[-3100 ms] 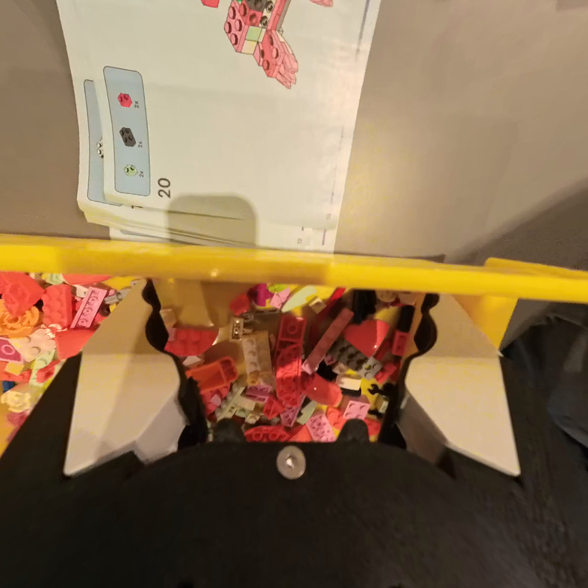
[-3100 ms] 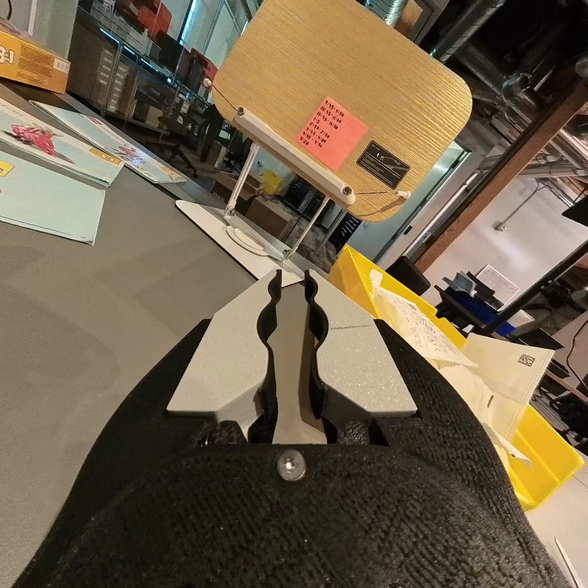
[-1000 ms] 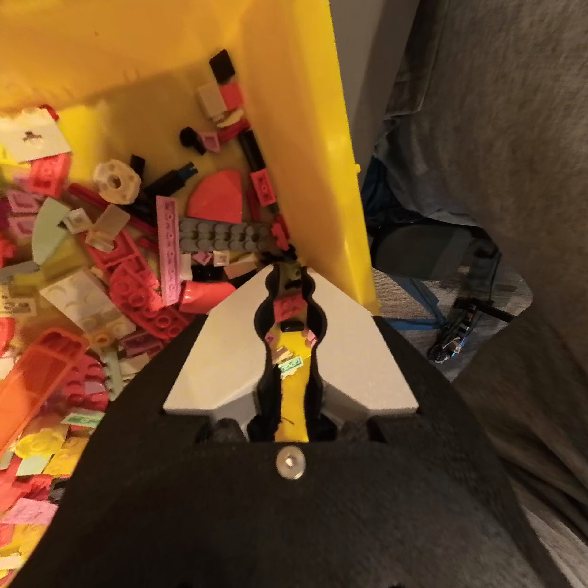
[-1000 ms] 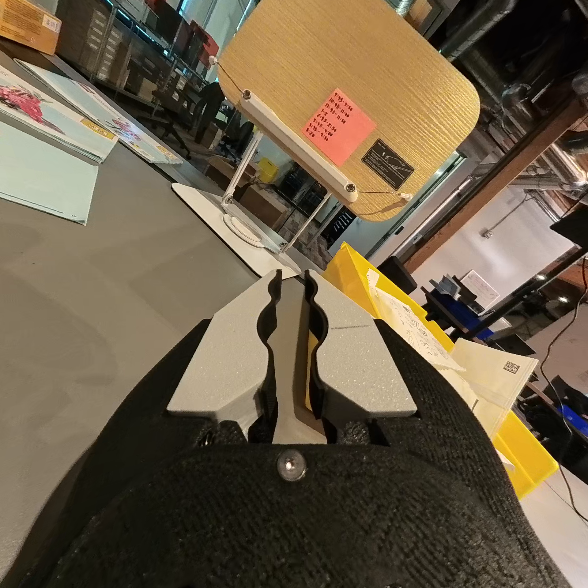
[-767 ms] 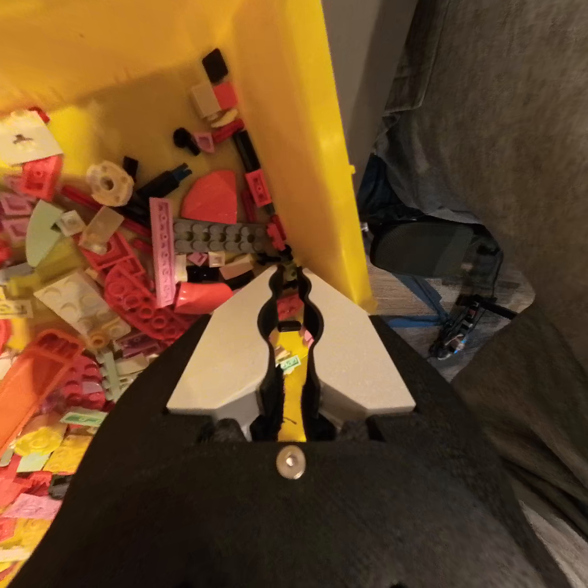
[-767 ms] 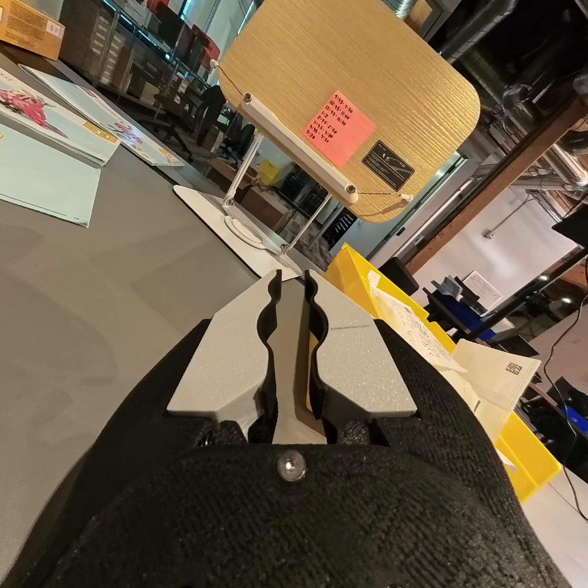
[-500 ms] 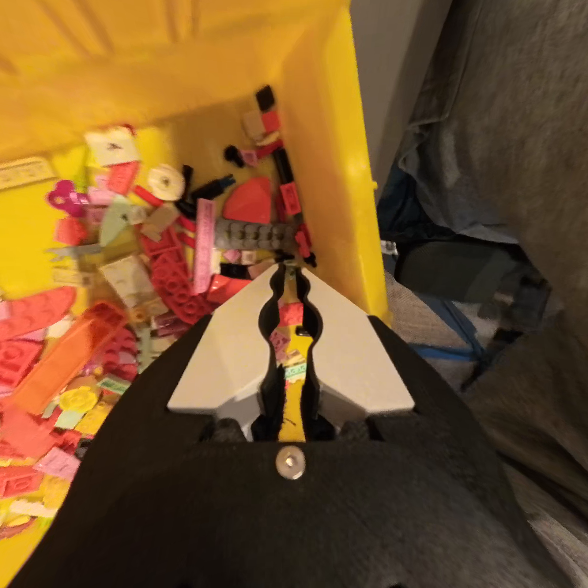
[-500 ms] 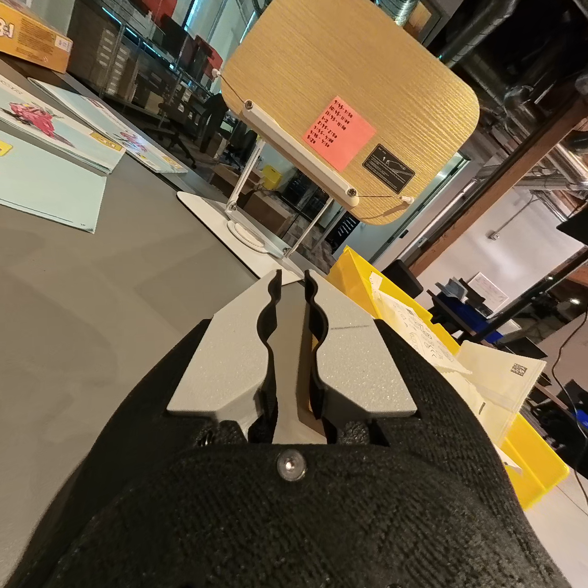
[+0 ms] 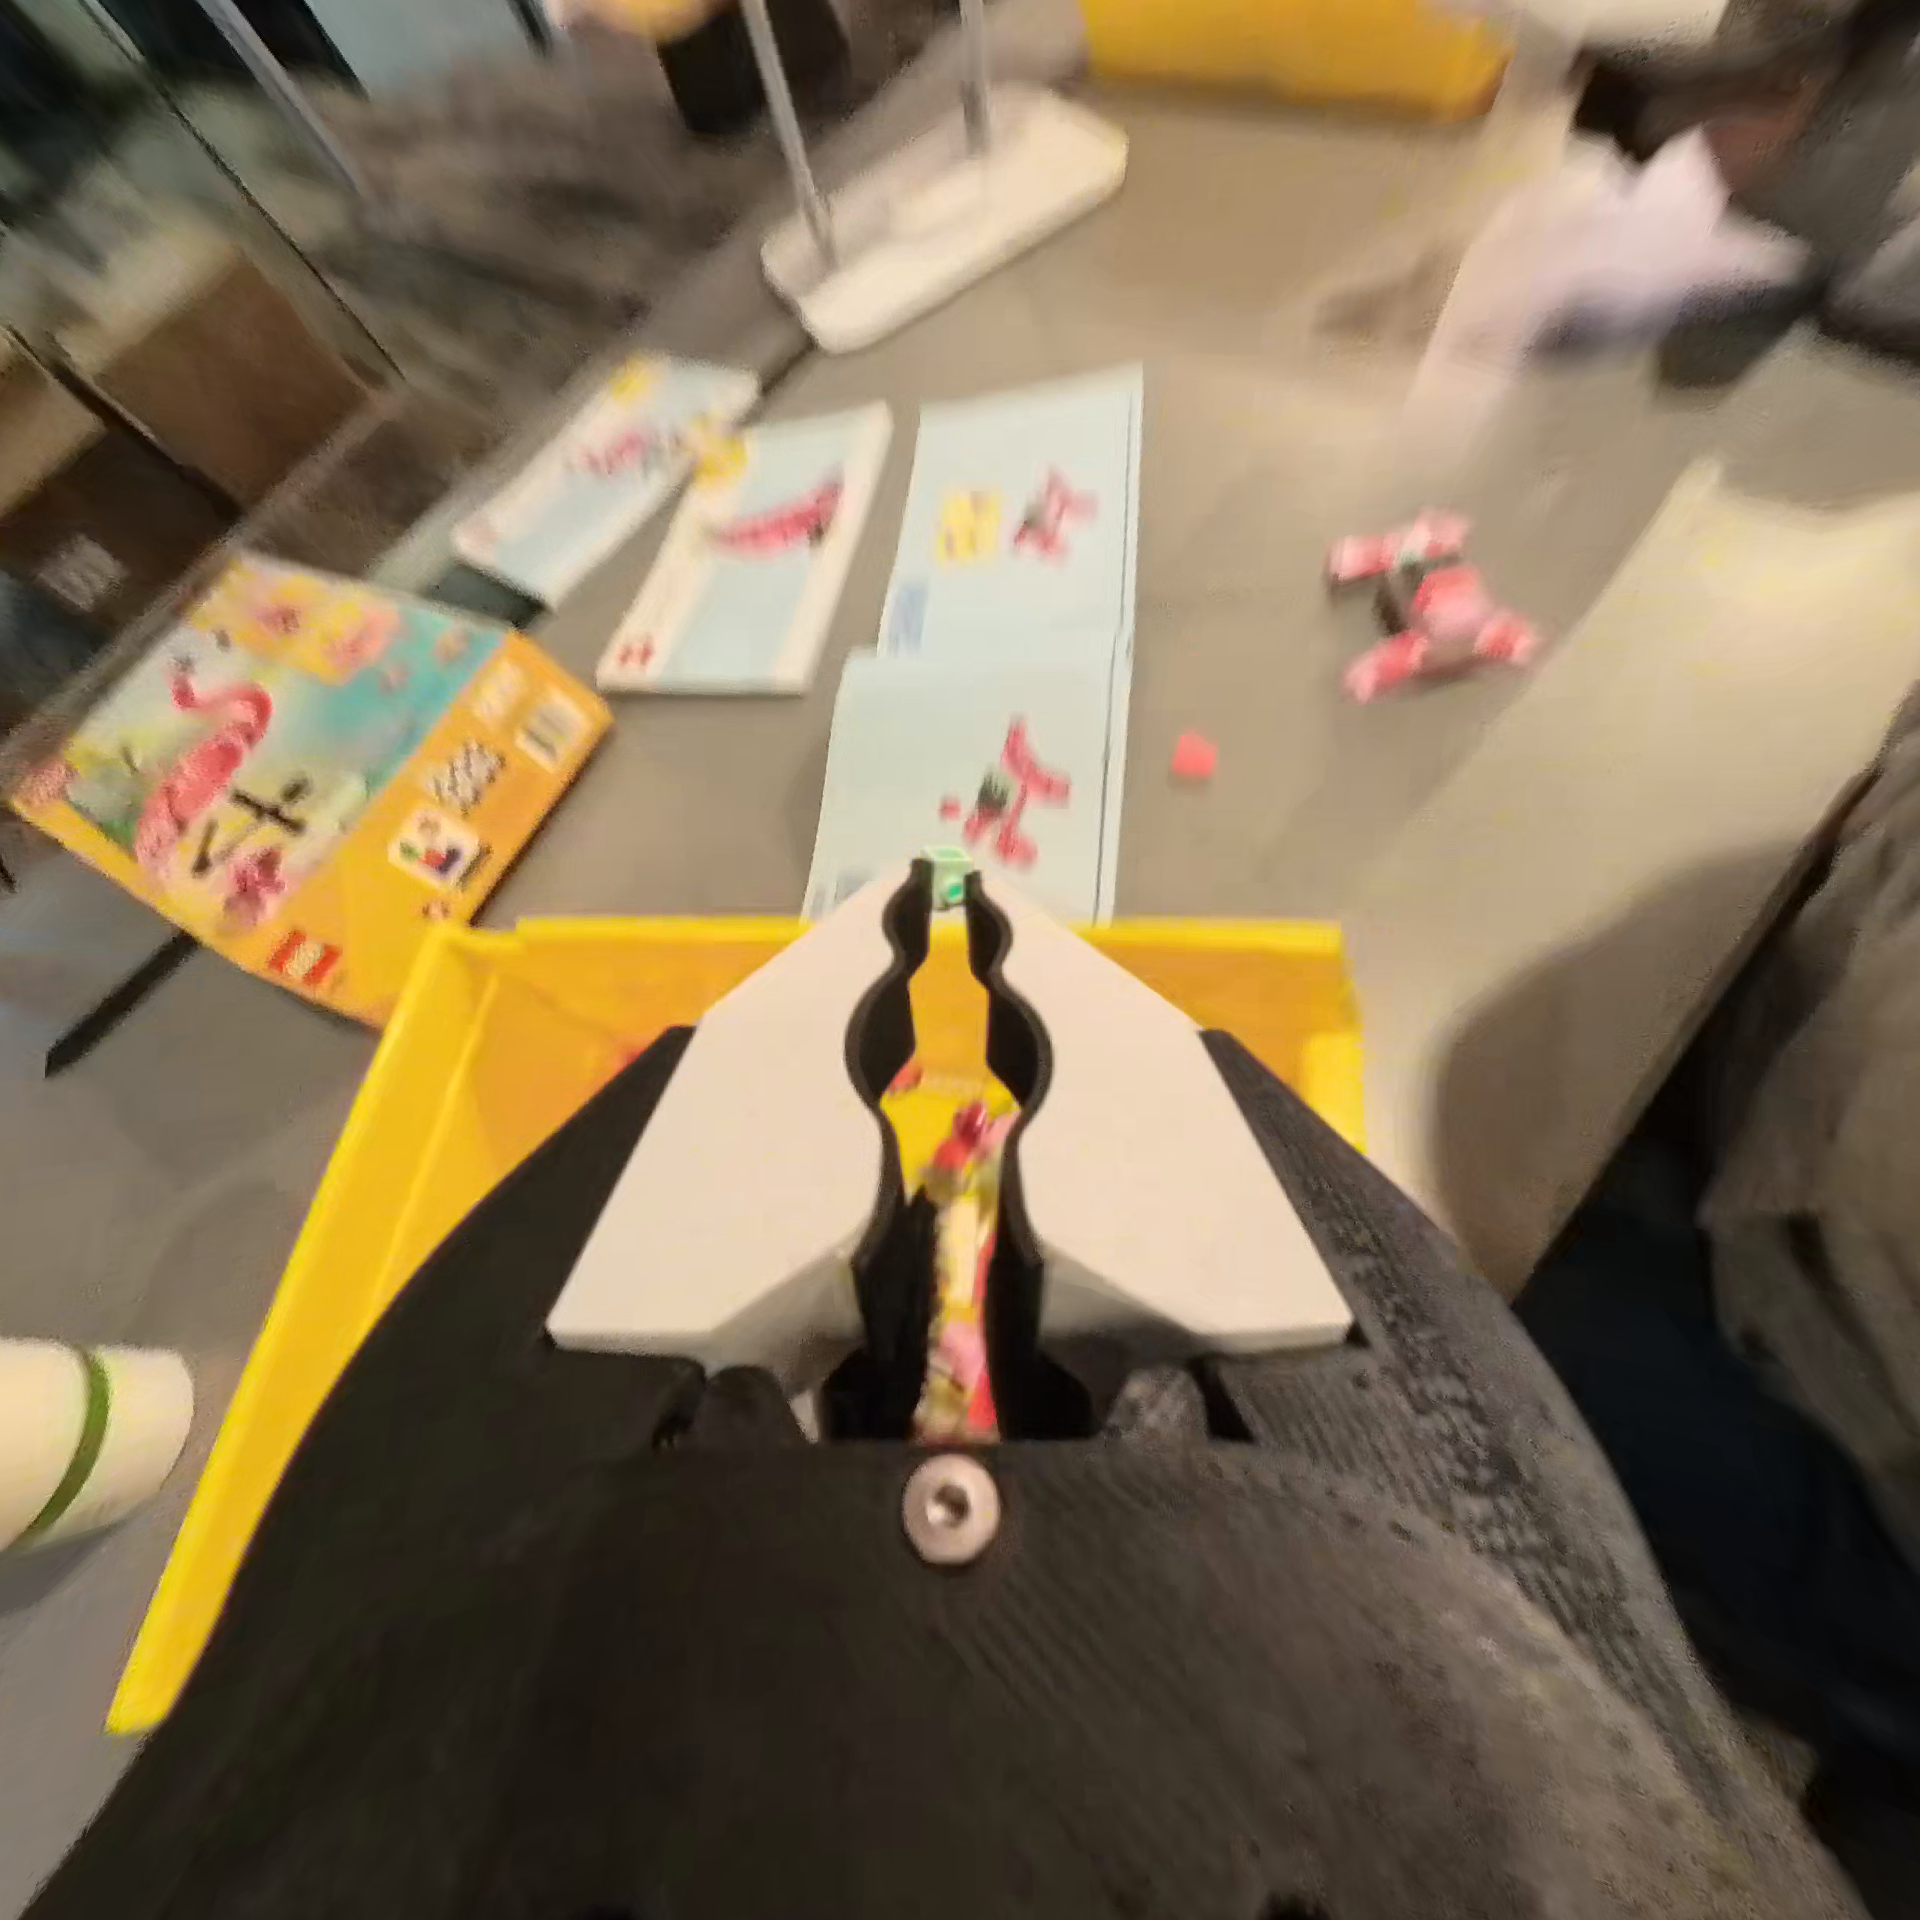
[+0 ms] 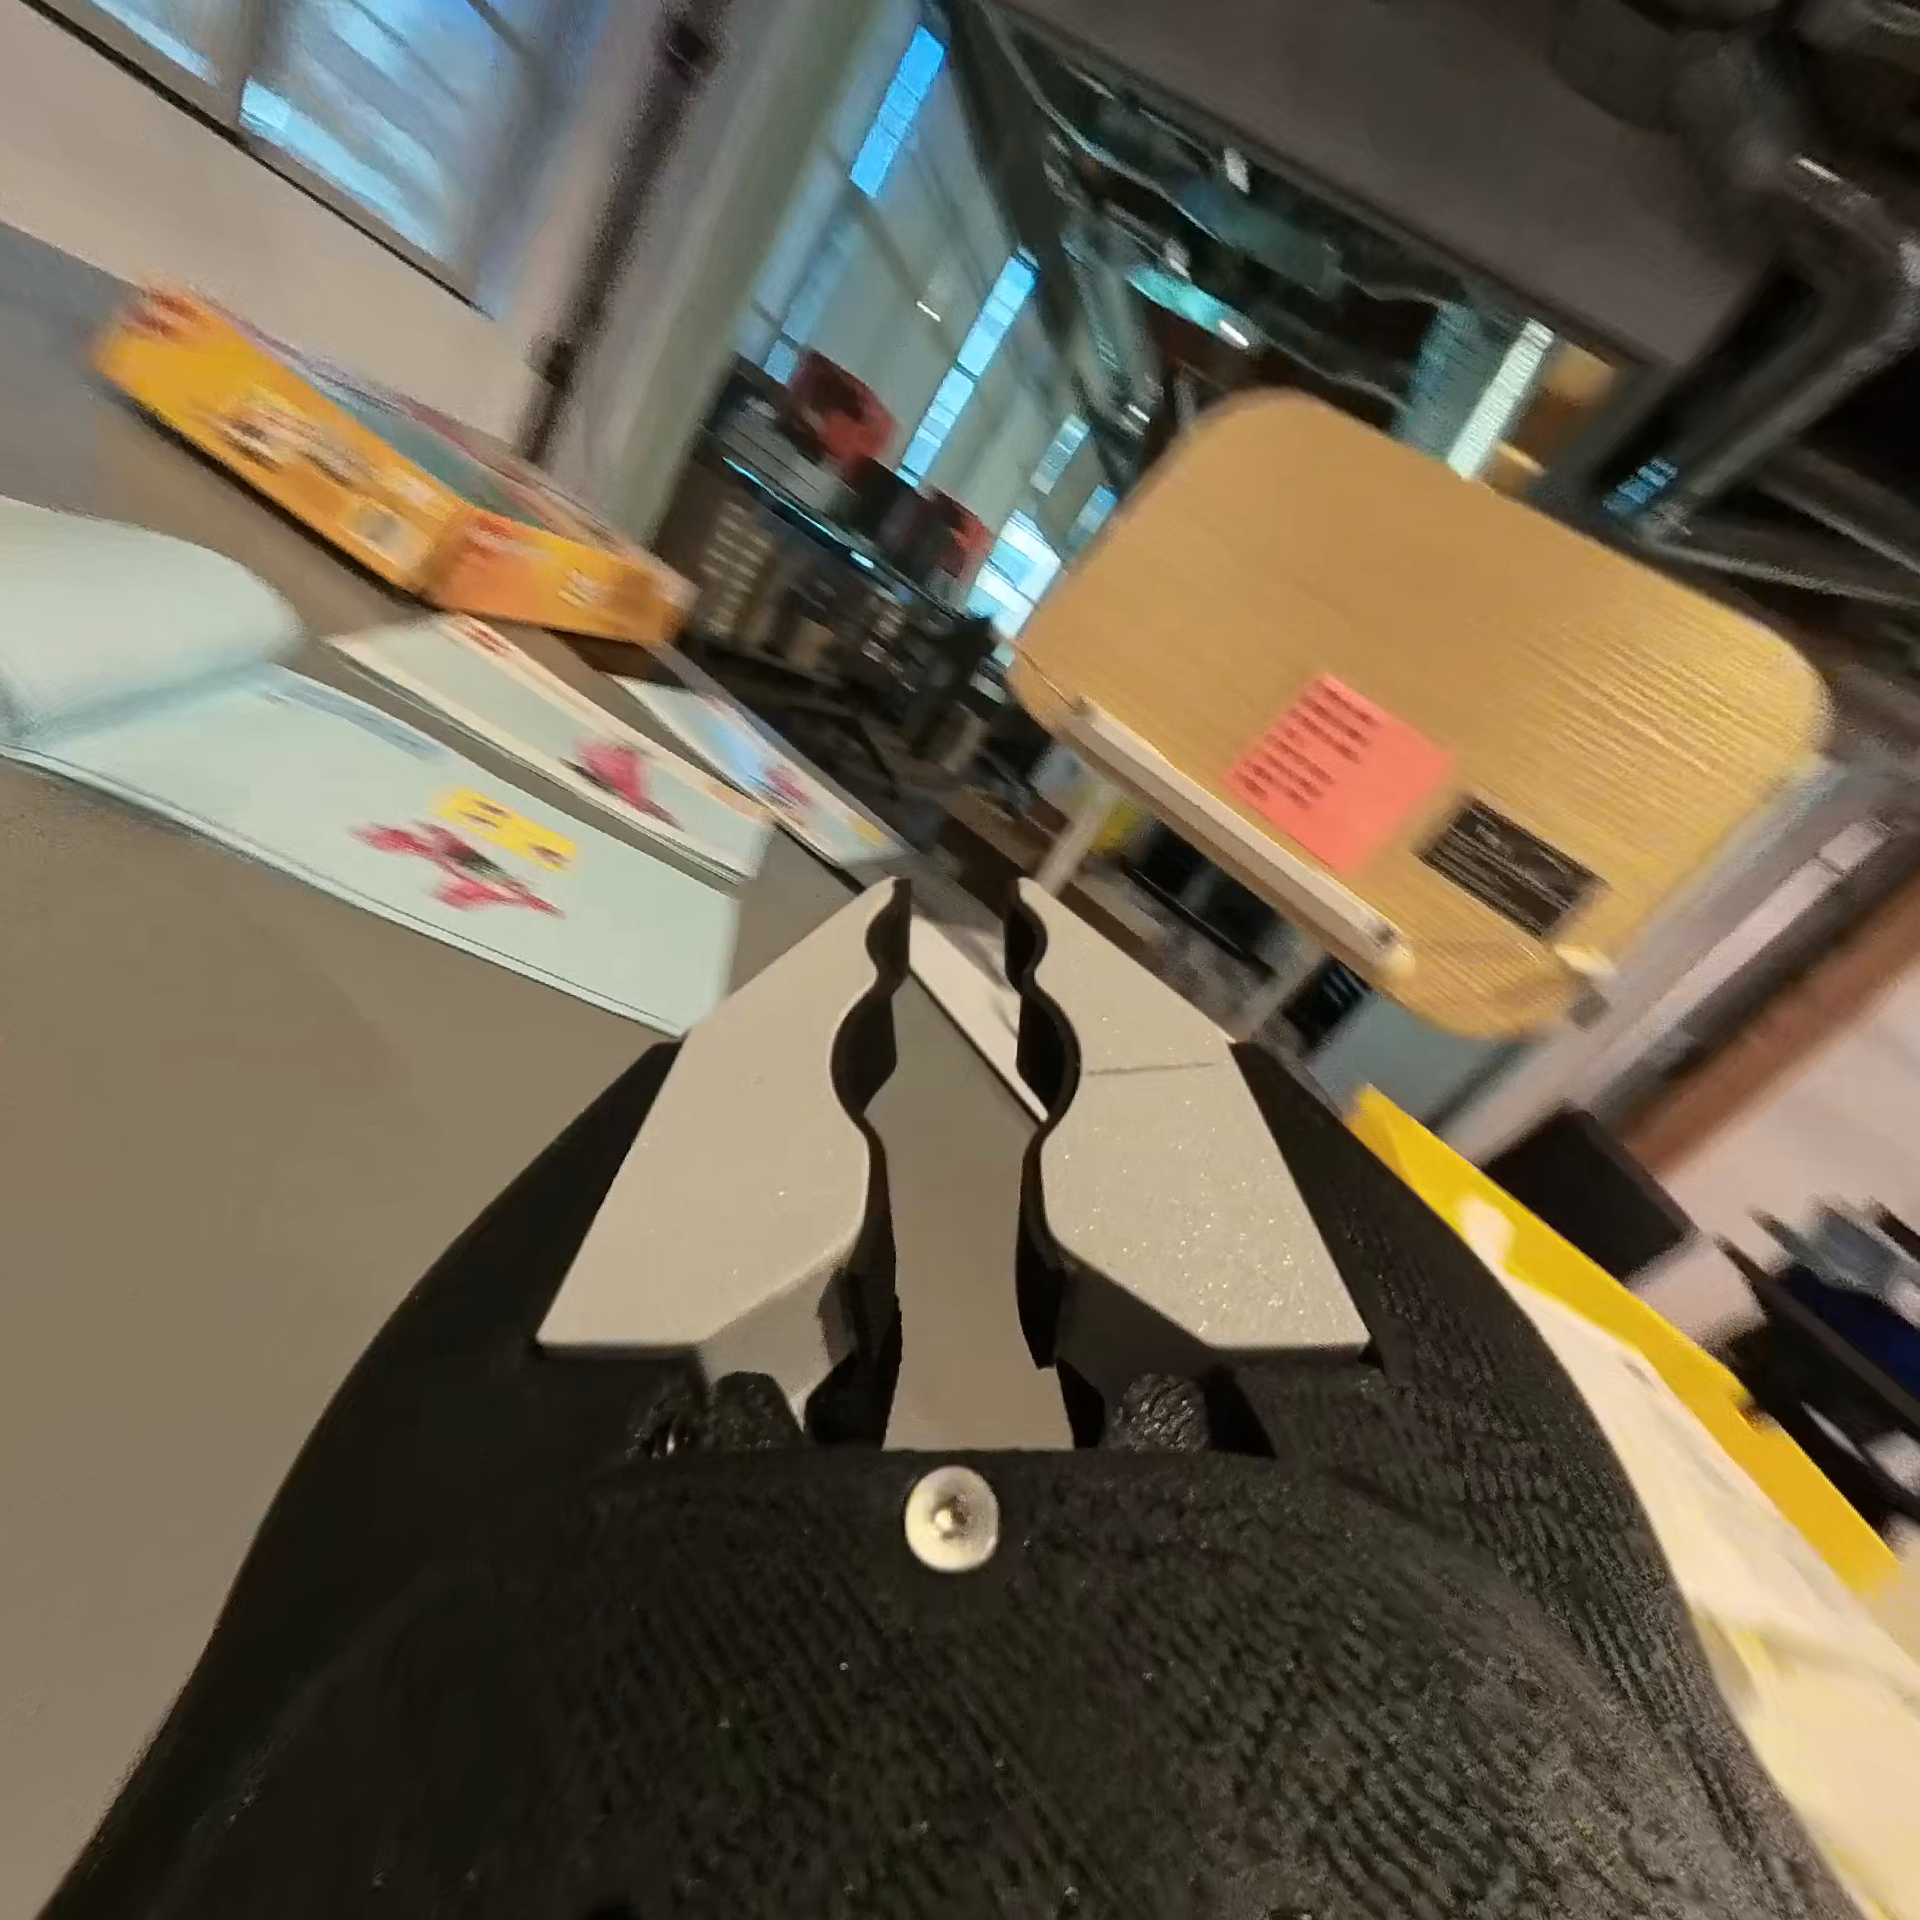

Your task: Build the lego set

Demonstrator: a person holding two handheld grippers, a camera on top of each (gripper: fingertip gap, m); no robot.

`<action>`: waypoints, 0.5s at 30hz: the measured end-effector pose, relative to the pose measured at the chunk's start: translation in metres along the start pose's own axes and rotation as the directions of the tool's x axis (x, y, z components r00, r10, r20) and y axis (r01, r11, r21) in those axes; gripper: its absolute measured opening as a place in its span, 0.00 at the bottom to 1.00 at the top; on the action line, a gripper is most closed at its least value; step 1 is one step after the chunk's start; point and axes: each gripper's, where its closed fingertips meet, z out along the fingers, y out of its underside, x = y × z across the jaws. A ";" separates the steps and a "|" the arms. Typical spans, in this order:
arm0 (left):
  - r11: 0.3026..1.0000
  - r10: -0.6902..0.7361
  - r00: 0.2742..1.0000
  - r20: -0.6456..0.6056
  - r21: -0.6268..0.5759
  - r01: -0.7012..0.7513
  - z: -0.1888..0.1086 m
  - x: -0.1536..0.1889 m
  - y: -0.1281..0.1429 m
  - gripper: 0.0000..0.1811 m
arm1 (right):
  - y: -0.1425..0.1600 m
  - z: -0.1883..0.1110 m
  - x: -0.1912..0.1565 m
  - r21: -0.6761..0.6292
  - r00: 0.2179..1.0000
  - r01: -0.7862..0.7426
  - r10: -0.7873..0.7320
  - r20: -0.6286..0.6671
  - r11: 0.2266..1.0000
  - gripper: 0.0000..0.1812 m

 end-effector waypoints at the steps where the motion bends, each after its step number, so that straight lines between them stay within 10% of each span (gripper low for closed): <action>1: 0.998 -0.012 1.000 0.009 0.060 0.011 0.000 0.006 -0.016 0.03 | -0.014 0.001 -0.016 0.039 0.998 0.006 -0.008 0.068 0.999 0.09; 7: 0.977 -0.020 0.990 -0.136 0.206 0.048 0.038 0.079 -0.083 0.03 | -0.098 -0.023 -0.118 0.151 0.816 0.015 -0.099 0.570 0.988 0.11; 15: 0.978 -0.021 0.811 -0.584 -0.179 -0.103 0.169 0.217 -0.086 0.03 | -0.041 -0.023 -0.033 0.076 0.942 0.044 -0.067 0.328 0.996 0.10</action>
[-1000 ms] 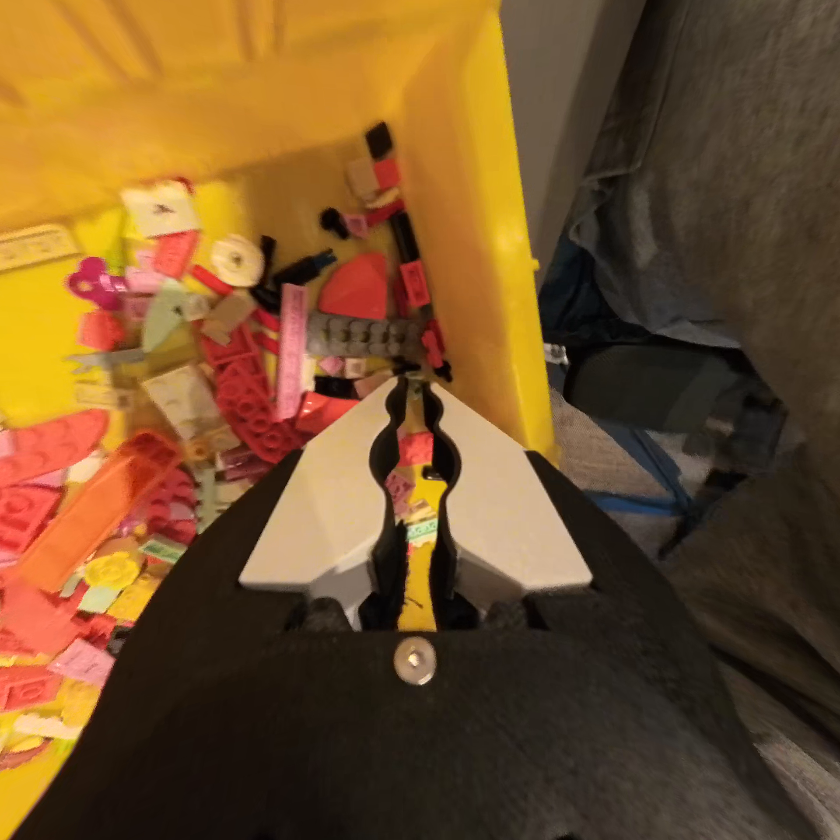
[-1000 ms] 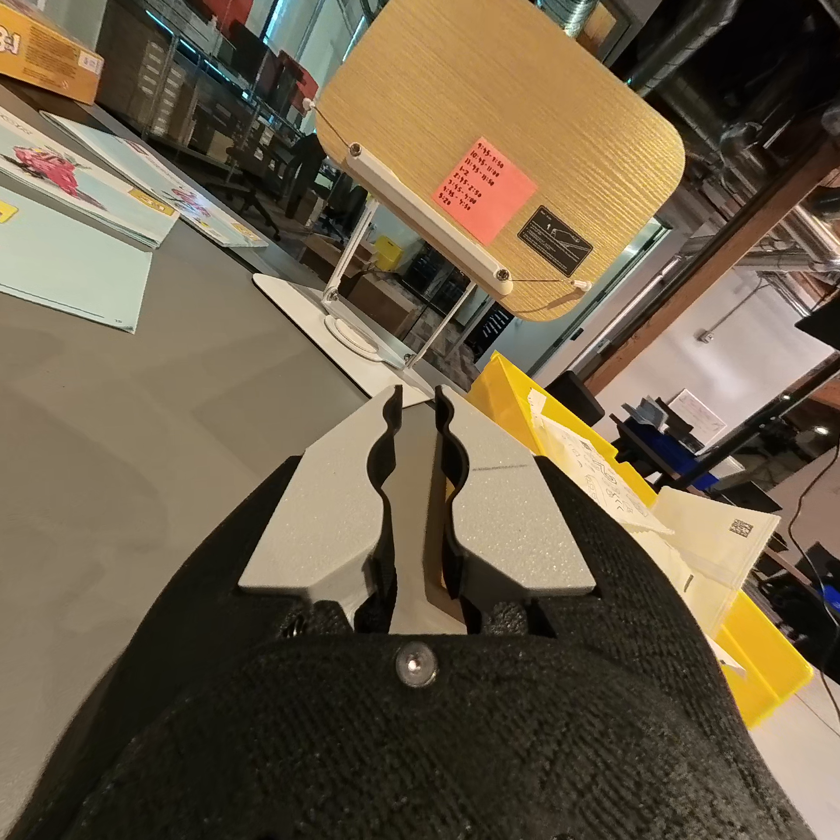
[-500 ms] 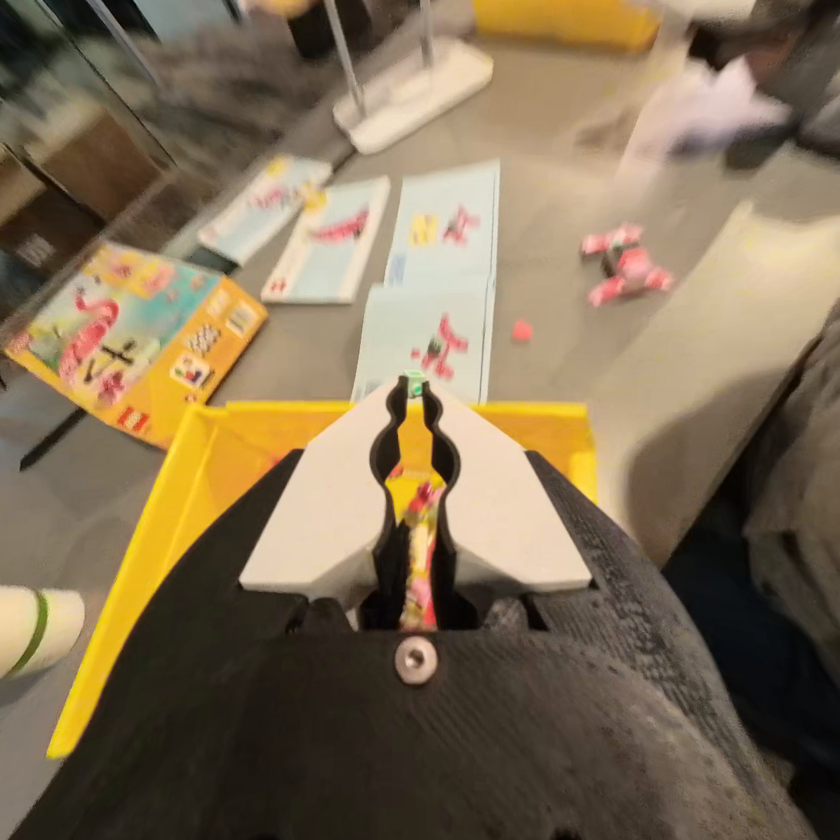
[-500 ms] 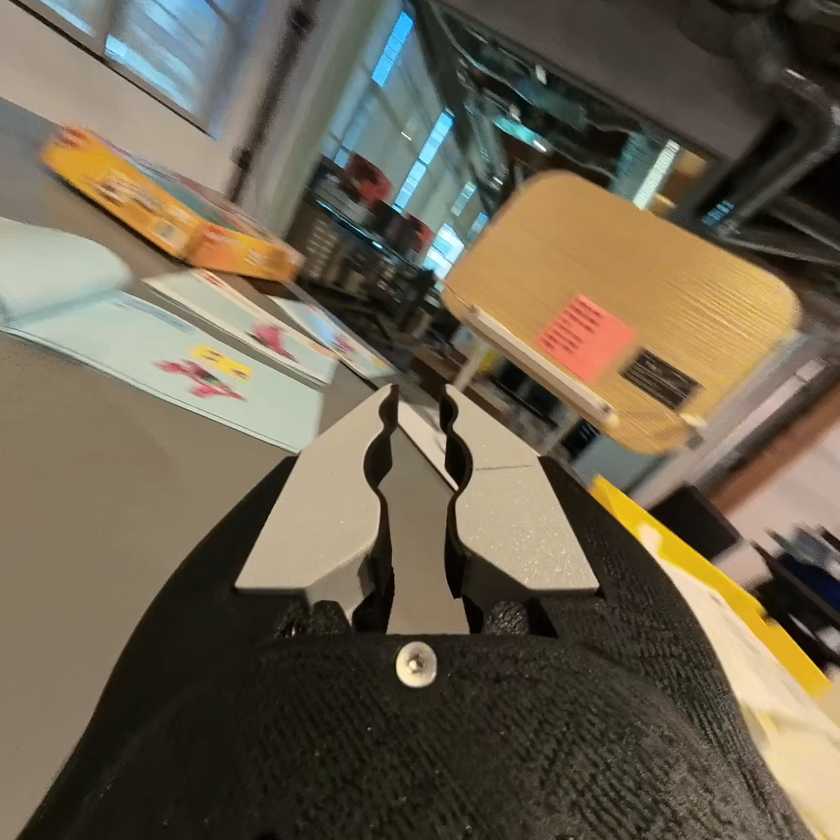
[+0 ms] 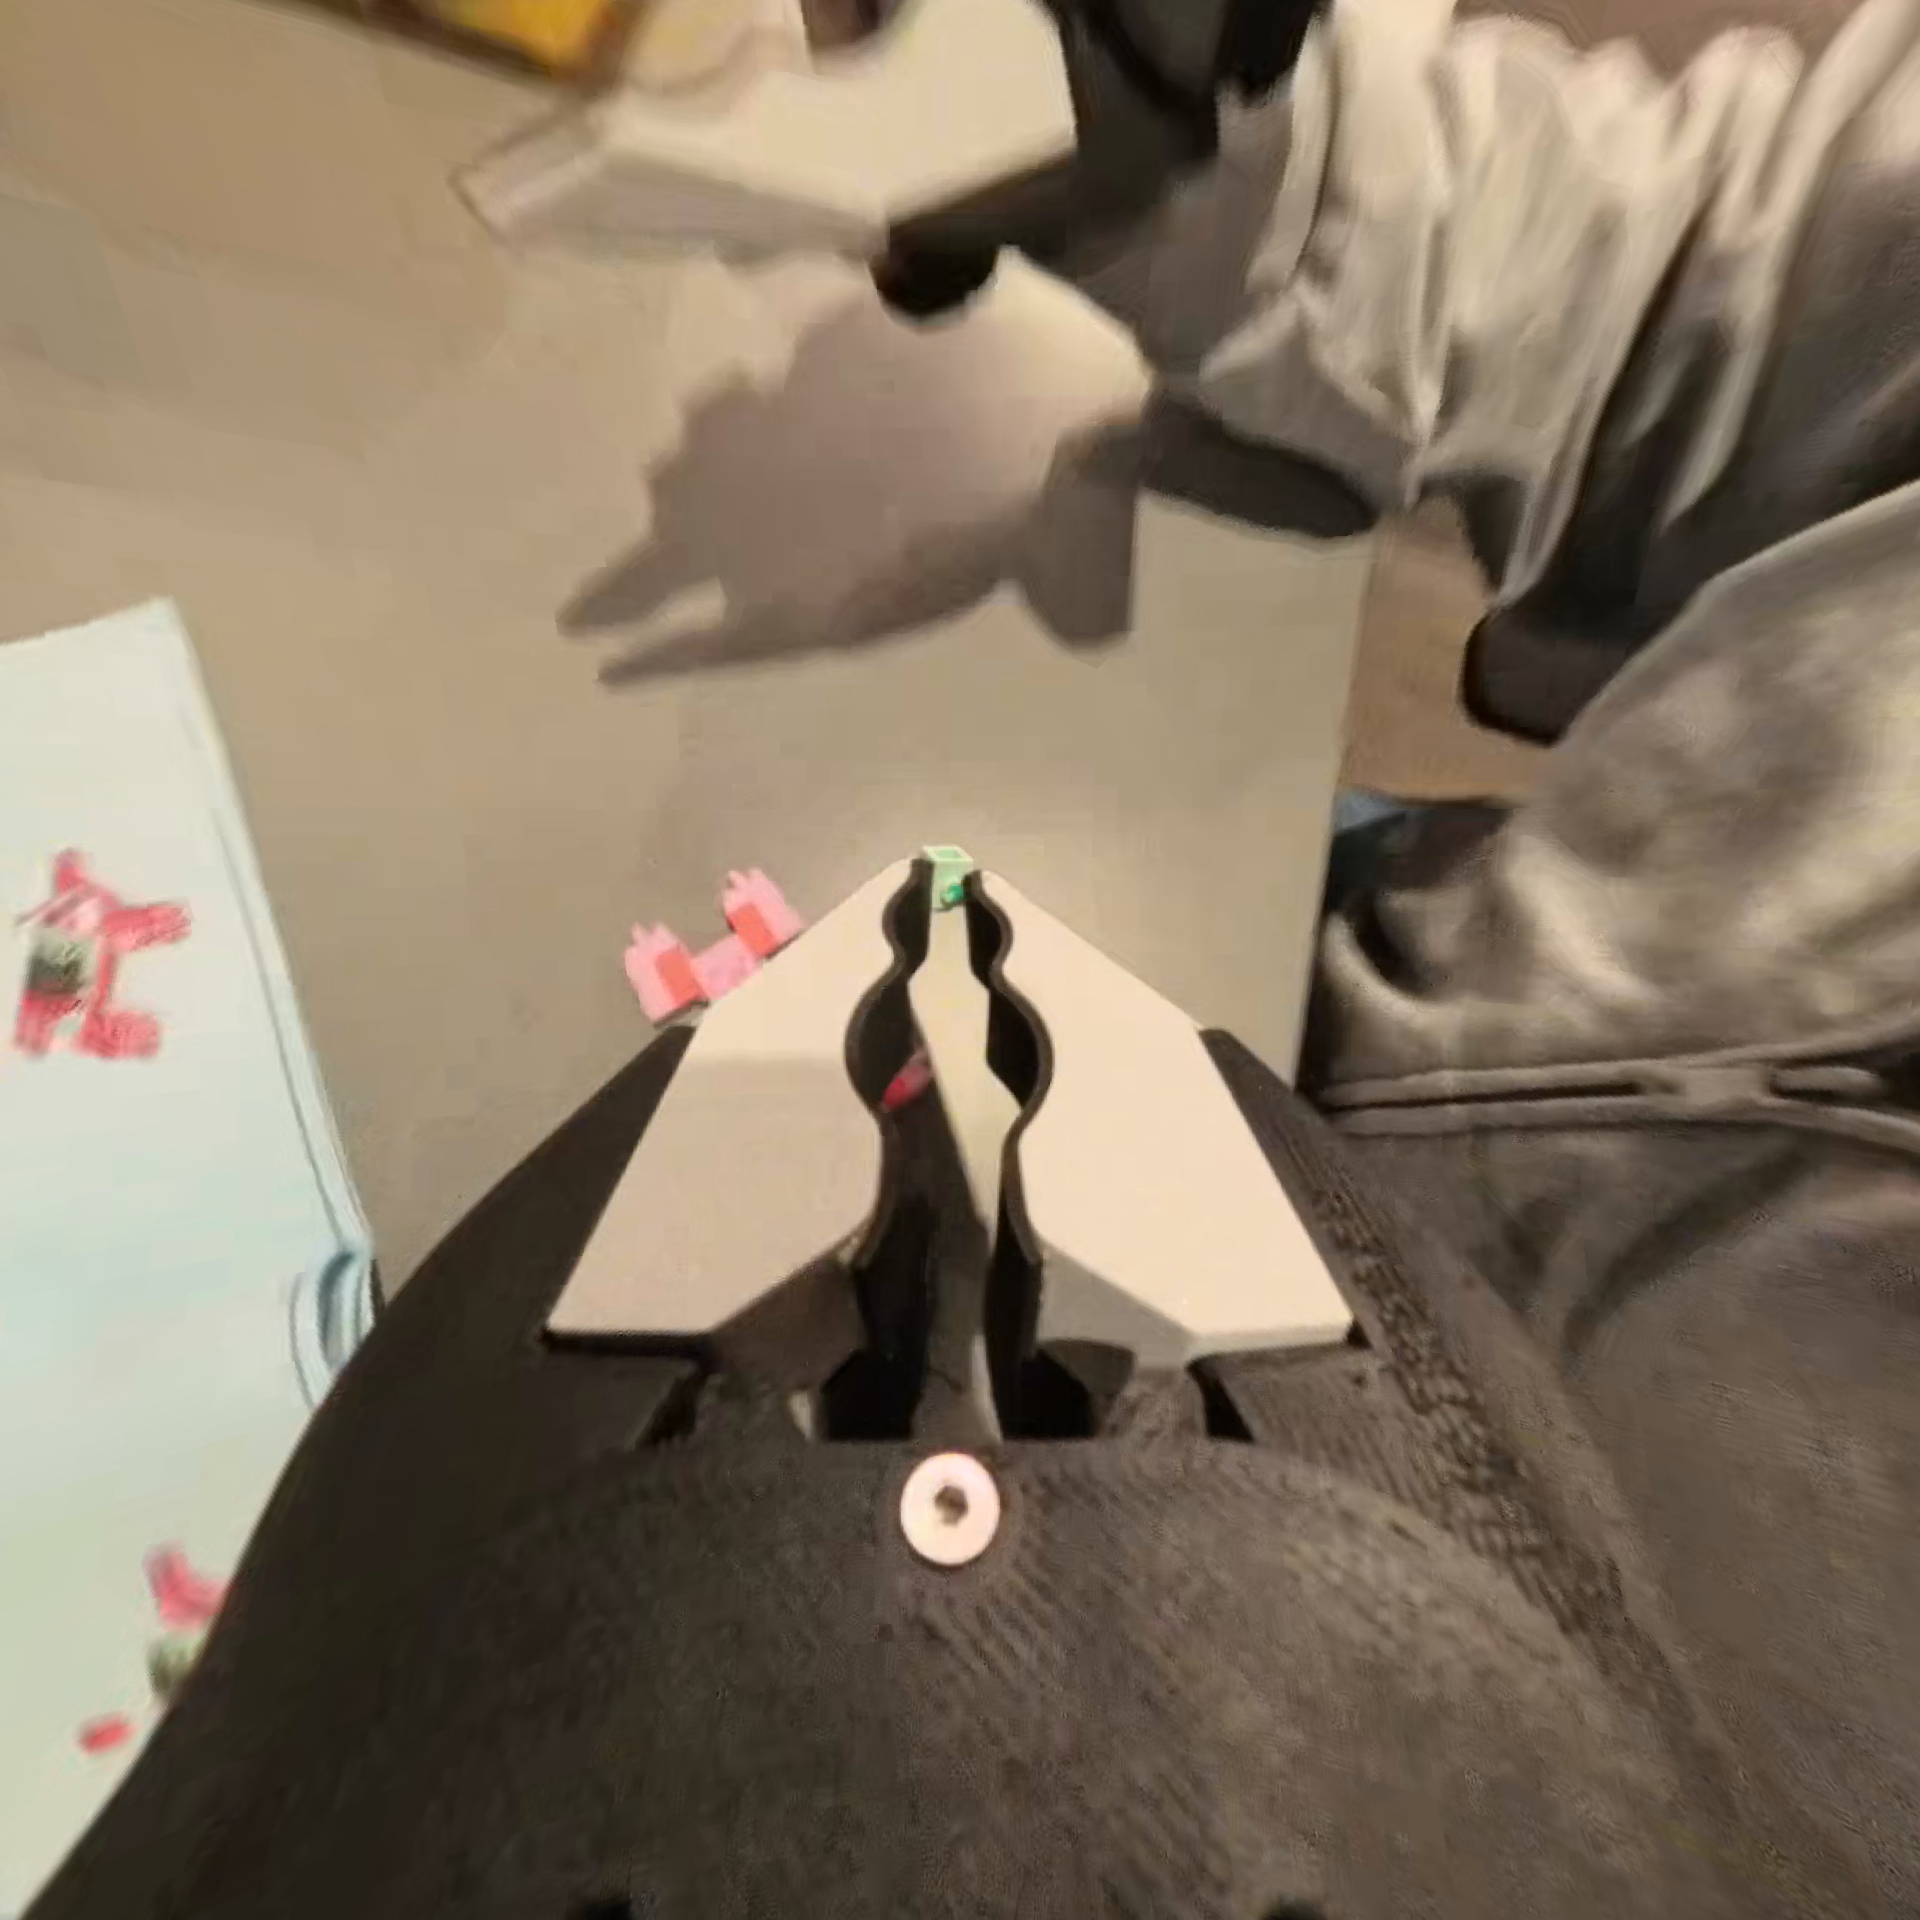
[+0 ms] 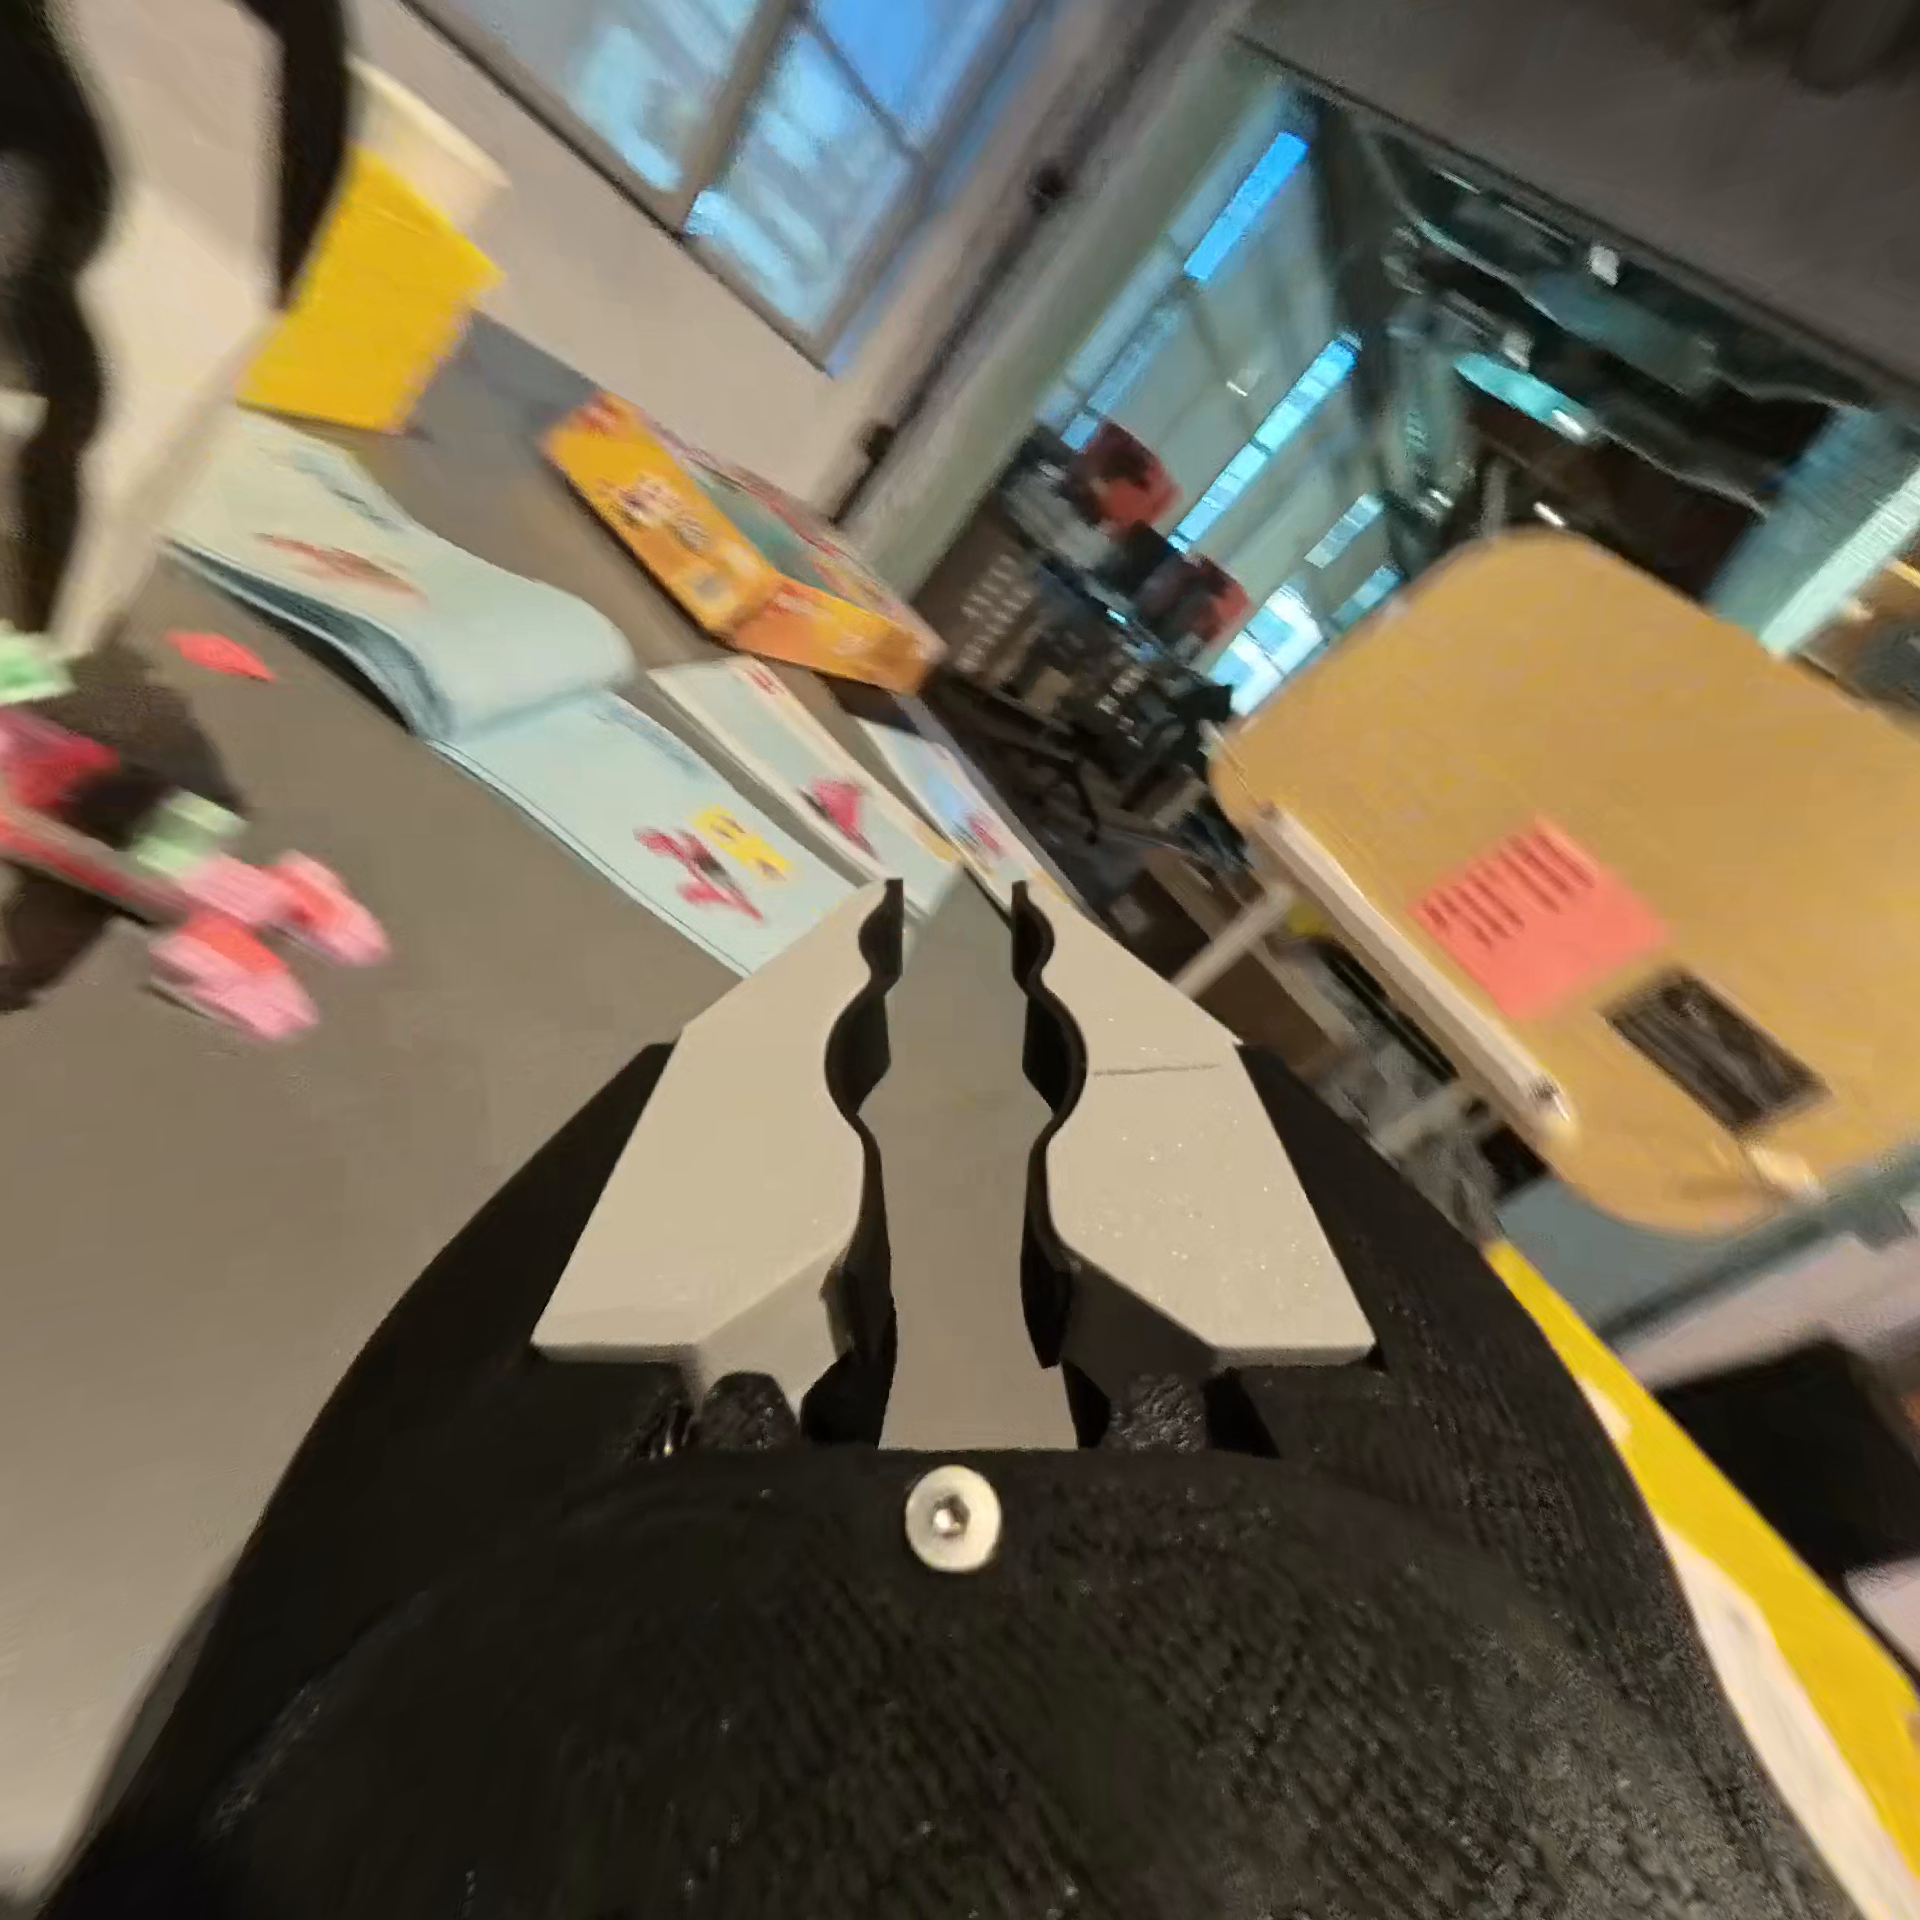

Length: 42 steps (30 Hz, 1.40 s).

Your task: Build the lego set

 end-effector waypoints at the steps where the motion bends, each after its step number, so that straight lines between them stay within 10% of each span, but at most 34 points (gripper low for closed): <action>1: 0.997 0.017 1.000 -0.002 -0.072 -0.017 0.018 -0.007 0.000 0.03 | 0.020 -0.007 0.015 -0.025 0.998 -0.025 0.024 -0.061 0.999 0.11; 7: 0.958 0.003 0.994 -0.114 -0.286 -0.035 0.084 -0.019 -0.014 0.03 | 0.082 -0.051 0.073 -0.101 0.957 -0.149 0.118 -0.264 0.984 0.10; 19: 0.853 0.020 0.987 -0.160 -0.512 -0.100 0.115 -0.019 0.000 0.15 | 0.082 -0.055 0.082 -0.063 0.917 -0.309 0.280 -0.283 0.949 0.11; 28: 0.987 -0.091 0.995 -0.031 -0.133 0.086 0.056 -0.023 -0.017 0.37 | 0.071 -0.046 0.058 -0.070 0.964 -0.219 0.205 -0.170 0.973 0.12; 35: 0.925 -0.378 0.915 0.140 0.107 0.366 0.005 -0.026 0.045 0.38 | 0.029 -0.017 -0.024 -0.055 0.974 -0.182 0.188 0.125 0.982 0.17; 42: 0.892 -0.445 0.887 0.126 0.153 0.426 0.005 -0.022 0.073 0.34 | -0.022 0.008 -0.142 -0.328 0.706 -0.490 0.589 0.394 0.807 0.45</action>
